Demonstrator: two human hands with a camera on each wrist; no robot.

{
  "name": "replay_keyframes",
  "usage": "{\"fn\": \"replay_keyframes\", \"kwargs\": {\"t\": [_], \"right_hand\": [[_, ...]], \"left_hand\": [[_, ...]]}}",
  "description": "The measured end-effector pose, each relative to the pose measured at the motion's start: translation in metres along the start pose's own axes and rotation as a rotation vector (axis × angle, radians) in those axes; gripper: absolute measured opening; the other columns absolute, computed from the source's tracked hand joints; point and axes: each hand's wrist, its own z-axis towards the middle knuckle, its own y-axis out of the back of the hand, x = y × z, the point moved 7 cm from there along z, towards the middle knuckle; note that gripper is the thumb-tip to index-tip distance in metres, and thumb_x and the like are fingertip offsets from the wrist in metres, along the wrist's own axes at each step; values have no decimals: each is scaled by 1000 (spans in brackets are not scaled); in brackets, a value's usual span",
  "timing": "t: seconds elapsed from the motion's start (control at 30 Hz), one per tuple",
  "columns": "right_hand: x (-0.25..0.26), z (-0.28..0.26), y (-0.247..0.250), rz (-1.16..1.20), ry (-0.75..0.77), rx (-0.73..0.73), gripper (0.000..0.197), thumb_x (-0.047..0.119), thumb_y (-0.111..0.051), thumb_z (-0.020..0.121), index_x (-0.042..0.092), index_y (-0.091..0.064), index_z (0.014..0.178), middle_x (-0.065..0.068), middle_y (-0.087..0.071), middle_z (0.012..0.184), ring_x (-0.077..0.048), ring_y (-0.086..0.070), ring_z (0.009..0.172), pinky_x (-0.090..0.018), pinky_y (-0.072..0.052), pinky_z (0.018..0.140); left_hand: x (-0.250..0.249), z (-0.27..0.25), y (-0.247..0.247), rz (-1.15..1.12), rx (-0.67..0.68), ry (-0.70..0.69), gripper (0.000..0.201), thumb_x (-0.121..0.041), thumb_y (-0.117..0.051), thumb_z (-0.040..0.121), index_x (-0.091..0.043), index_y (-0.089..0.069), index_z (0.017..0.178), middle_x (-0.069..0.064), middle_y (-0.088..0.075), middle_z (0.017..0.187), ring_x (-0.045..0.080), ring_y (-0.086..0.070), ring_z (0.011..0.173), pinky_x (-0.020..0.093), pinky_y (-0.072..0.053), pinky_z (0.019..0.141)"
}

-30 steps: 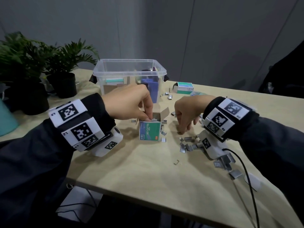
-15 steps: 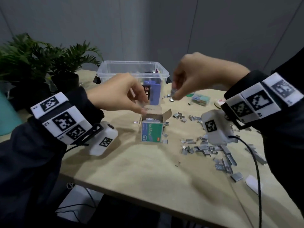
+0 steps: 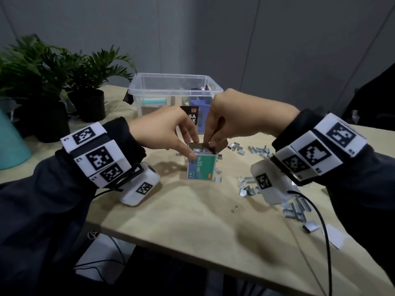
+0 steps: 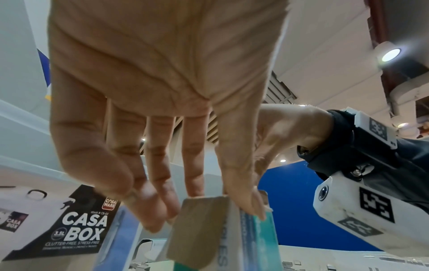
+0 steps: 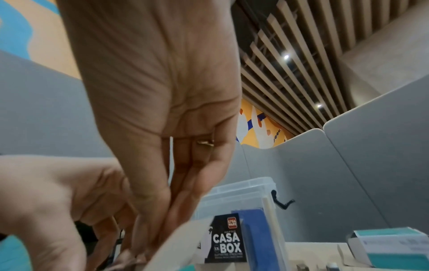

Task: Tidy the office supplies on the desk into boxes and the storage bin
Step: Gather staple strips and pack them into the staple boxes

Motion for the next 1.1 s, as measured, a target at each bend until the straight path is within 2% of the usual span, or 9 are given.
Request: {"fn": "replay_keyframes", "kwargs": {"t": [0.13, 0.3, 0.4, 0.5, 0.63, 0.77, 0.87, 1.0, 1.1], "right_hand": [[-3, 2, -11, -16, 0, 28, 13, 16, -77, 81, 25, -80, 91, 13, -75, 81, -1, -67, 74, -28, -55, 80], [-42, -8, 12, 63, -175, -117, 11, 11, -68, 87, 18, -73, 80, 7, -71, 63, -1, -64, 51, -18, -51, 52], [-78, -21, -4, 21, -366, 22, 12, 14, -62, 94, 13, -70, 84, 1, -74, 66, -8, -70, 56, -21, -54, 51], [-102, -36, -33, -2, -467, 224, 10, 15, -63, 94, 9, -69, 90, -3, -75, 73, -15, -74, 67, -26, -58, 58], [-112, -54, -42, 48, -512, 312, 19, 15, -76, 84, 11, -68, 100, -5, -74, 87, -12, -72, 72, -22, -56, 55], [-114, -74, -50, -41, -561, 465, 52, 29, -92, 64, 20, -64, 106, -5, -71, 102, -17, -70, 85, -28, -59, 66], [-123, -87, -53, -159, -624, 508, 67, 32, -92, 63, 21, -55, 118, -5, -68, 110, -19, -67, 93, -24, -51, 62], [-137, -98, -49, -96, -683, 434, 60, 31, -87, 72, 11, -57, 120, -8, -70, 106, -19, -69, 92, -19, -52, 52], [-143, -104, -55, 76, -721, 446, 54, 23, -85, 75, 8, -58, 119, -14, -74, 102, -26, -72, 94, -29, -60, 67]], "left_hand": [[0, 0, -2, -10, -14, 1, 37, -37, -88, 61, -23, -74, 91, -4, -71, 83, 11, -63, 59, 29, -55, 57], [-1, 0, -2, 8, -40, 21, 37, -37, -87, 63, -20, -73, 93, -3, -71, 86, 12, -64, 62, 24, -51, 55], [-7, -1, -1, 189, -48, 33, 40, -46, -85, 62, -24, -72, 92, -9, -68, 86, -2, -58, 68, 25, -47, 64], [-30, -3, 8, 263, -160, 10, 46, -61, -77, 59, -26, -69, 88, -14, -62, 83, 0, -54, 73, 27, -42, 65], [-85, -1, 9, 142, -282, -172, 28, -48, -76, 74, -22, -67, 83, -12, -63, 78, 4, -58, 72, 27, -46, 67], [-119, 19, -35, 118, -17, -228, 27, -37, -76, 79, -12, -74, 87, 2, -71, 78, 11, -65, 67, 27, -54, 65], [-121, 40, -78, 171, 242, -144, 45, -38, -77, 79, 2, -68, 97, 11, -69, 88, 15, -60, 55, 21, -52, 49], [-125, 60, -106, 269, 329, -68, 40, -40, -75, 81, -9, -54, 97, 6, -58, 93, 12, -50, 60, 14, -41, 40], [-130, 68, -115, 235, 371, -4, 38, -34, -77, 80, -9, -54, 97, 6, -59, 94, 16, -55, 75, 16, -43, 46]]}}
